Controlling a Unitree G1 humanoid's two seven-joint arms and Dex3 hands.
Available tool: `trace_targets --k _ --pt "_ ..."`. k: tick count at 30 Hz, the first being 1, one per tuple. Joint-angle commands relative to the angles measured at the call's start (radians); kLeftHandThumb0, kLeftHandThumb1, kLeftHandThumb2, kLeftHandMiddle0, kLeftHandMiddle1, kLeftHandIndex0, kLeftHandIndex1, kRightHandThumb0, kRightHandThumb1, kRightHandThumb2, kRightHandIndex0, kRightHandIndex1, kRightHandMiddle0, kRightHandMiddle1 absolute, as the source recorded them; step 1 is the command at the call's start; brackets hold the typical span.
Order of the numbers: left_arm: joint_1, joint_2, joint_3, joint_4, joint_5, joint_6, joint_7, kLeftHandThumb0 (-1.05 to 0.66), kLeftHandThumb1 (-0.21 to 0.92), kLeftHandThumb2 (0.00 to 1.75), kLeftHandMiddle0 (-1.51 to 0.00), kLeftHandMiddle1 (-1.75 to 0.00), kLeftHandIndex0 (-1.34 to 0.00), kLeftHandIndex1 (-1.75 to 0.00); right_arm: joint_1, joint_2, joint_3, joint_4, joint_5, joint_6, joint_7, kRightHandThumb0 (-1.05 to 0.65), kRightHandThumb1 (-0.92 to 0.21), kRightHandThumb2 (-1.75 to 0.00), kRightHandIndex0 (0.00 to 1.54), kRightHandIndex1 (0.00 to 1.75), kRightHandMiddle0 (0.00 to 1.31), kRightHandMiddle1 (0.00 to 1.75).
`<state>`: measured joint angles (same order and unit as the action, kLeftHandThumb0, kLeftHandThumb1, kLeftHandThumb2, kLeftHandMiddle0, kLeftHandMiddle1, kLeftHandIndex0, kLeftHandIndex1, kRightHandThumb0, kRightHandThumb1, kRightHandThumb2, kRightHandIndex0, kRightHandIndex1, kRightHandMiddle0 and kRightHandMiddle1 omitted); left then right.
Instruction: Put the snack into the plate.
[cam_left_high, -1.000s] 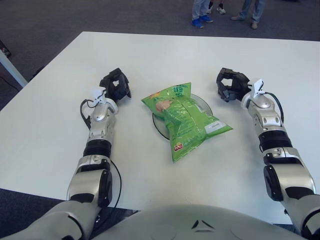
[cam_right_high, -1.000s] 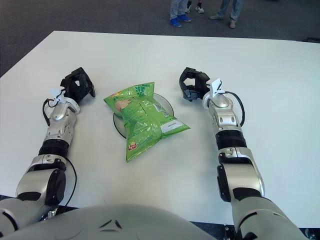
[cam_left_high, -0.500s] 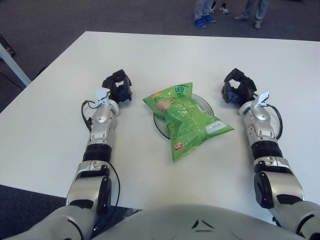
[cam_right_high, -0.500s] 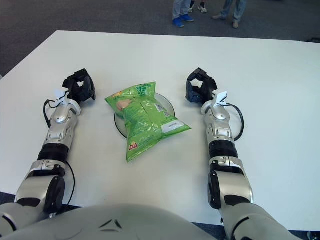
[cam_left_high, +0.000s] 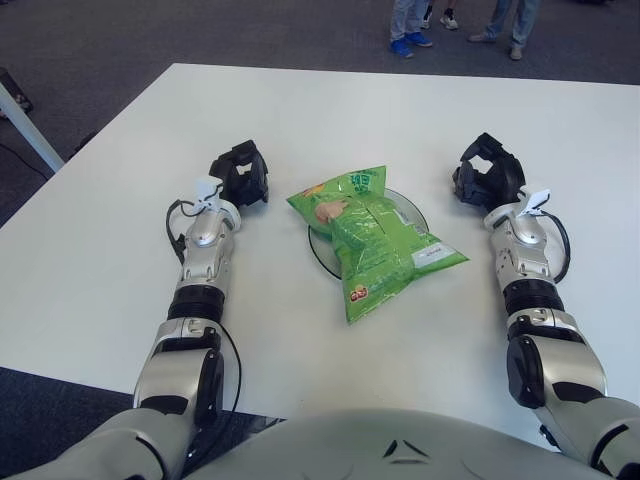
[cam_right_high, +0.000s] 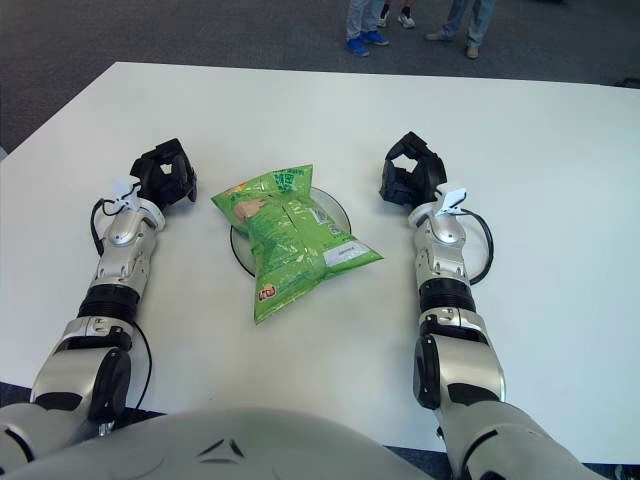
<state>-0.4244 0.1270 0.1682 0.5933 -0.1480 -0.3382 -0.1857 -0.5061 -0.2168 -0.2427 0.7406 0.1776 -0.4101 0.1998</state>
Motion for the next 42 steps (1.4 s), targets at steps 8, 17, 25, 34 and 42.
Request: trace_targets --k 8,17,25,34,42 --pt "0.071 -0.031 -0.004 0.053 -0.009 -0.019 -0.019 -0.38 0.63 1.0 -1.31 -1.75 -0.9 -1.75 0.114 0.058 -0.028 -0.054 0.04 0.028 -0.031 -0.51 -0.24 -1.41 1.3 1.75 0.67 1.75" --pt "0.067 -0.032 -0.005 0.064 -0.011 -0.014 -0.026 -0.37 0.63 1.01 -1.31 -1.75 -0.89 -1.75 0.169 0.099 -0.067 -0.207 0.101 0.166 -0.106 -0.53 -0.21 -1.46 1.26 1.75 0.71 1.75" --pt "0.05 -0.03 -0.001 0.094 -0.016 -0.021 -0.041 -0.46 0.38 1.24 -1.29 -1.75 -0.59 -1.75 0.163 0.113 -0.062 -0.226 0.087 0.207 -0.159 -0.53 -0.21 -1.46 1.23 1.75 0.71 1.75" --pt "0.033 -0.032 0.0 0.121 -0.014 -0.032 -0.046 -0.46 0.37 1.24 -1.28 -1.75 -0.57 -1.75 0.156 0.102 -0.044 -0.211 0.064 0.207 -0.165 -0.53 -0.22 -1.45 1.24 1.75 0.7 1.75" --pt "0.023 -0.032 0.002 0.135 -0.015 -0.035 -0.051 -0.46 0.38 1.24 -1.28 -1.75 -0.56 -1.75 0.15 0.099 -0.038 -0.197 0.052 0.197 -0.174 -0.52 -0.23 -1.43 1.26 1.75 0.69 1.75"
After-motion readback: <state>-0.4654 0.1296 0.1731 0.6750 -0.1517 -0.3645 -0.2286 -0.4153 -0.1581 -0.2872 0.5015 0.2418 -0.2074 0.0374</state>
